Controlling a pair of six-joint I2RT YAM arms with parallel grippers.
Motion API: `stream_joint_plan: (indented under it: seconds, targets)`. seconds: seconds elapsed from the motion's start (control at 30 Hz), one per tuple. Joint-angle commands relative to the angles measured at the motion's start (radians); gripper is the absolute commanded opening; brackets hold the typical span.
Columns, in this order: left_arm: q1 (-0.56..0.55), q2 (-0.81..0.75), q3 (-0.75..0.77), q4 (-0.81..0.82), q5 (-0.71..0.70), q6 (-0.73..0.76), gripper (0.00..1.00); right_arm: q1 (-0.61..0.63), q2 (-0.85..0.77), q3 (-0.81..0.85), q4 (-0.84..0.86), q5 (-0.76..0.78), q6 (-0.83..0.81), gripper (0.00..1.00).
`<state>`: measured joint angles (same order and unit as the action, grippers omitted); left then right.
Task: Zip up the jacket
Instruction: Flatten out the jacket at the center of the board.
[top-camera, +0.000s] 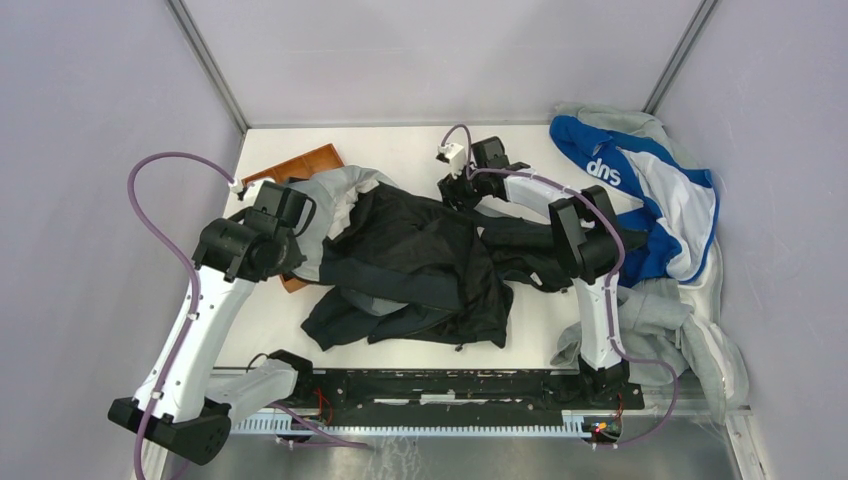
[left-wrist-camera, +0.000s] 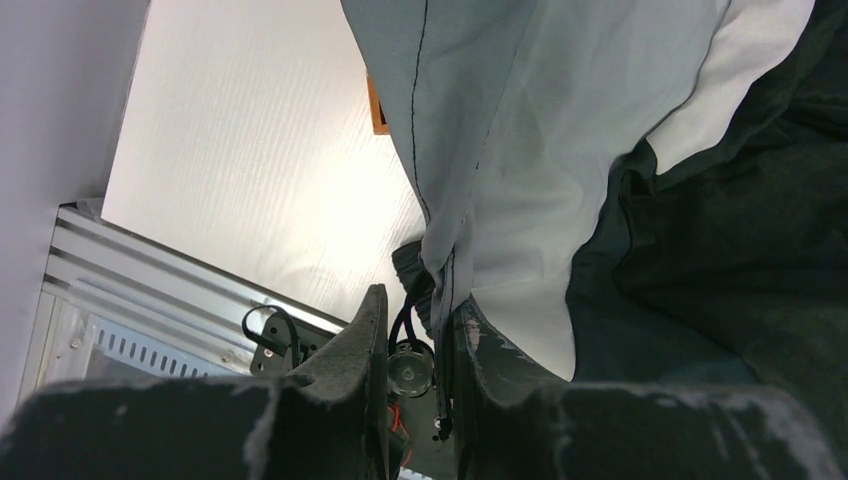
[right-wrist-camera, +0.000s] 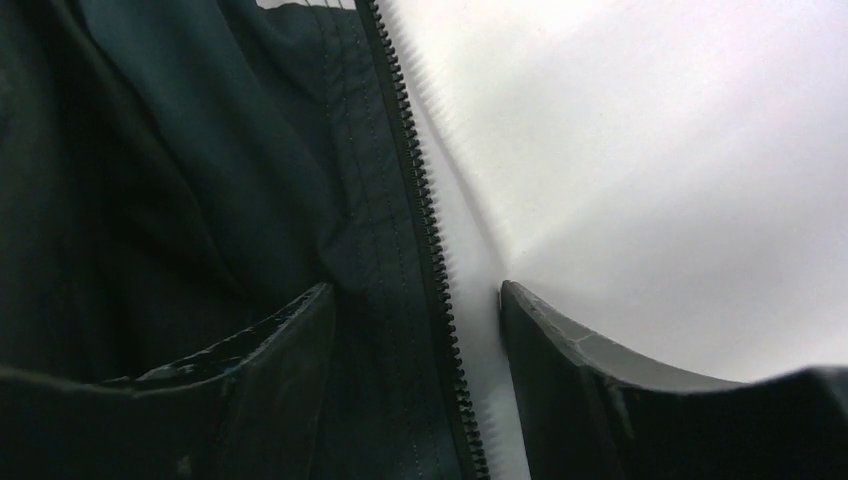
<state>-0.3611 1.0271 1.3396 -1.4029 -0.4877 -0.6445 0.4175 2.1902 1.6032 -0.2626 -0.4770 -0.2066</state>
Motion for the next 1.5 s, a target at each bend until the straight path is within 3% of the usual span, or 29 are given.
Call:
stream_joint_plan:
  seconds: [0.0, 0.13, 0.27, 0.5, 0.7, 0.9, 1.2, 1.47]
  targets:
    - [0.005, -0.014, 0.0, 0.06, -0.022, 0.039, 0.02, 0.026, 0.025, 0.041, -0.018, 0.015, -0.008, 0.6]
    - [0.006, -0.031, 0.001, 0.084, -0.003, 0.053, 0.02, 0.018, -0.005, 0.057, -0.015, -0.027, -0.026, 0.21]
    - [0.005, -0.062, 0.001, 0.135, 0.039, 0.083, 0.02, -0.036, -0.102, 0.117, 0.007, -0.104, -0.012, 0.01]
    - [0.006, -0.124, 0.006, 0.354, 0.134, 0.206, 0.02, -0.13, -0.296, 0.235, 0.055, -0.235, 0.021, 0.0]
    - [0.006, -0.089, 0.087, 0.624, 0.156, 0.334, 0.02, -0.176, -0.394, 0.388, 0.102, -0.203, 0.022, 0.0]
    - [0.006, 0.089, 0.341, 0.855, 0.185, 0.461, 0.02, -0.189, -0.457, 0.561, 0.187, -0.12, 0.017, 0.0]
    - [0.005, 0.402, 0.842, 1.058, 0.294, 0.499, 0.02, -0.189, -0.57, 0.596, 0.313, 0.054, 0.006, 0.0]
    - [0.007, 0.43, 0.91, 1.245, 0.33, 0.416, 0.02, -0.19, -0.608, 0.637, 0.345, 0.177, -0.025, 0.0]
